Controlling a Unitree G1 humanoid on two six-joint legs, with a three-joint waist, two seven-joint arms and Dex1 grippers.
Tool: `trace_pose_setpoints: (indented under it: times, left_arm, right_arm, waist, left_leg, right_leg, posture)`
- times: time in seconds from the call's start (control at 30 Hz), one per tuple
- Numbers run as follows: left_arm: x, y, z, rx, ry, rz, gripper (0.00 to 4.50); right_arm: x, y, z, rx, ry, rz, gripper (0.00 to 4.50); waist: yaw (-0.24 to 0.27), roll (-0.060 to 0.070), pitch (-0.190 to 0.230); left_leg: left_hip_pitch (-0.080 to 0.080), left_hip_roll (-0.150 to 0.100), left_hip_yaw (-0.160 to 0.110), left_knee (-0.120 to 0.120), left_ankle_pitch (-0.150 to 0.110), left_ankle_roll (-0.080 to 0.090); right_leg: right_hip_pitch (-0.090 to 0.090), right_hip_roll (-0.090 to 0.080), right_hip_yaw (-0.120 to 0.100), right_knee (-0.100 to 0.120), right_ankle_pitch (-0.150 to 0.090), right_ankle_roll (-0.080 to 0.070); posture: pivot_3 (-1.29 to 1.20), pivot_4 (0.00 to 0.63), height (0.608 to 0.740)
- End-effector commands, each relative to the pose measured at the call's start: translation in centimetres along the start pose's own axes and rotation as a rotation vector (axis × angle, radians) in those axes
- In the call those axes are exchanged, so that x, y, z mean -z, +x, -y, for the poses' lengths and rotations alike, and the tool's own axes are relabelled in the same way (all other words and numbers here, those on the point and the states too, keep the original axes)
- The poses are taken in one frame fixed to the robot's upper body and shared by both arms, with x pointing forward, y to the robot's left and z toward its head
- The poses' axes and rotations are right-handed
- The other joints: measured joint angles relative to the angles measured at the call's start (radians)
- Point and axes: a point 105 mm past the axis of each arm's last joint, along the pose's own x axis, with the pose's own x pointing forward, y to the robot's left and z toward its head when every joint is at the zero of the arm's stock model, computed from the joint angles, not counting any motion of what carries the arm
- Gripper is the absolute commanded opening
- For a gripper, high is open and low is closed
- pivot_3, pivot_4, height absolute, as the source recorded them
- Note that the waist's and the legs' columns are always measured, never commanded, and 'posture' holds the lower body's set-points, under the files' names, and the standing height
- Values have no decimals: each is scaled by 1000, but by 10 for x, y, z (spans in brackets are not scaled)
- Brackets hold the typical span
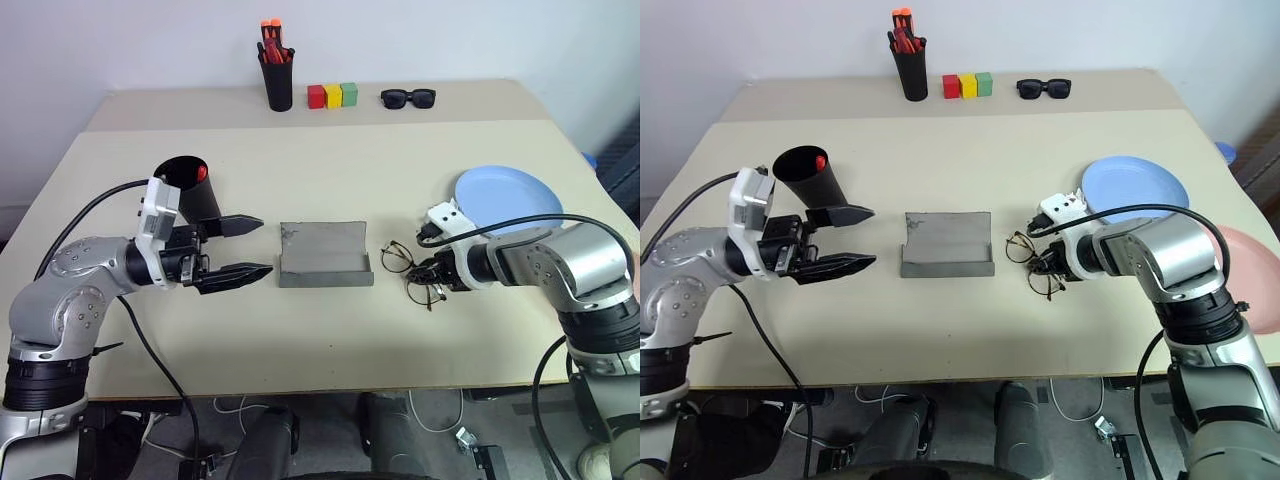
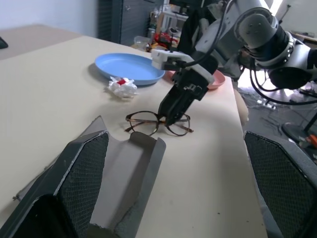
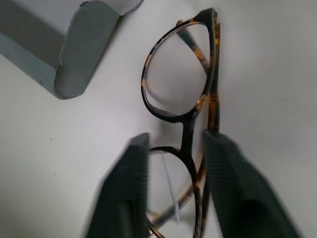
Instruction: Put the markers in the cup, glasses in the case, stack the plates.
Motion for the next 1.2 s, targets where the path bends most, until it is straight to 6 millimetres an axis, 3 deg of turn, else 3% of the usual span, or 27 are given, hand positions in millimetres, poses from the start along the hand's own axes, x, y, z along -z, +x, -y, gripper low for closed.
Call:
trace_pose_setpoints:
  times: [0.03, 0.3, 0.53, 0.67, 0.87, 1.03, 1.2]
  left_arm:
    - [-8, 1, 2, 10, 45, 8, 4500]
    - [-10, -7, 0, -17, 21, 10, 4500]
    - [-19, -31, 6, -85, -40, 26, 4500]
    - [-16, -43, 17, -99, -83, -1, 4500]
    - [-14, -56, 23, -110, -133, 0, 4500]
    - [-13, -59, 25, -130, -115, -7, 4500]
    - [-9, -60, 29, -149, -97, -13, 4500]
  right_arm:
    - [-6, -4, 4, 33, -16, 24, 35]
    - [-24, -22, -1, 6, -69, 89, 35]
    - [-71, -46, -29, -113, -272, 295, 35]
    - [-90, -37, -49, -173, -443, 426, 35]
    - [-113, -15, -73, -289, -513, 495, 35]
    - [-103, 13, -88, -372, -550, 443, 35]
    - [-89, 33, -82, -346, -602, 371, 35]
  waist:
    - [0, -1, -1]
    - [0, -2, -1]
    - [-8, -1, 0]
    - [-7, -1, 0]
    - [-7, -1, 0]
    - [-4, -1, 0]
    - [-5, -1, 0]
  left_leg:
    - [1, 0, 0, 0, 0, 0]
    - [0, 0, 0, 0, 0, 0]
    - [-1, 2, 0, -2, 0, 0]
    - [-1, 2, 1, -2, 0, 0]
    - [0, 2, 1, -1, 0, 0]
    - [-1, 2, 1, -2, 0, 0]
    - [-2, 2, 1, -2, 0, 0]
  right_leg:
    - [0, 0, 0, 0, 0, 0]
    - [1, 0, 0, 0, 0, 0]
    - [-2, 2, 0, 0, 0, 0]
    - [-2, 2, 0, -1, 0, 0]
    - [-2, 2, 0, 0, 0, 0]
    - [-3, 2, 0, 0, 0, -1]
    - [-5, 2, 1, 0, 0, -1]
  posture:
    - [0, 150, 740]
    - [0, 150, 740]
    - [0, 150, 740]
    - [0, 150, 740]
    - [0, 150, 740]
    - [0, 150, 740]
    - [0, 150, 740]
